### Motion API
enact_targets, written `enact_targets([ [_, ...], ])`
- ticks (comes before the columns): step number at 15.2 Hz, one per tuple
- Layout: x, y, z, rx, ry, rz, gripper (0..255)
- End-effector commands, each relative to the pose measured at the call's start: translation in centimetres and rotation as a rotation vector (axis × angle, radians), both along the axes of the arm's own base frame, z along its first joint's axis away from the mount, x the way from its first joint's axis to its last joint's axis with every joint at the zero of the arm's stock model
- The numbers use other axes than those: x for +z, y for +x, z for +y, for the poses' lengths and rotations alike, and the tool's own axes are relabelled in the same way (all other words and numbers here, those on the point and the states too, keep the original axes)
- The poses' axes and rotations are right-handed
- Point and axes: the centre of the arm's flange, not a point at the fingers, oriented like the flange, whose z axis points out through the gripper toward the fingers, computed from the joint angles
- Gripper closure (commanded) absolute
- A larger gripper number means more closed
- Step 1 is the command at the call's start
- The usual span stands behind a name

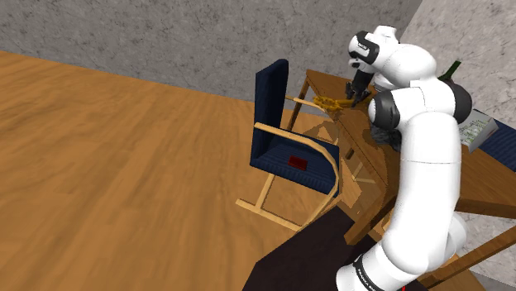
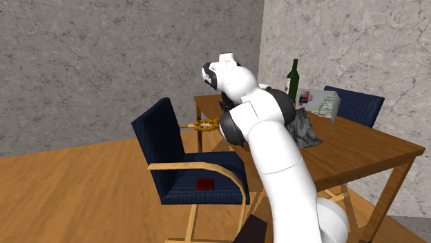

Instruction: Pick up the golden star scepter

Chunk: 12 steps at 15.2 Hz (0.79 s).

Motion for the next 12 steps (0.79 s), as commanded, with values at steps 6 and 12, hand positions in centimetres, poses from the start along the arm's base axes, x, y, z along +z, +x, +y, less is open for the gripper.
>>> enact_targets([
  [6,3.7,0.0,0.0,0.0,0.0,0.0,255],
  [12,5.9,0.0,0.0,0.0,0.0,0.0,255],
])
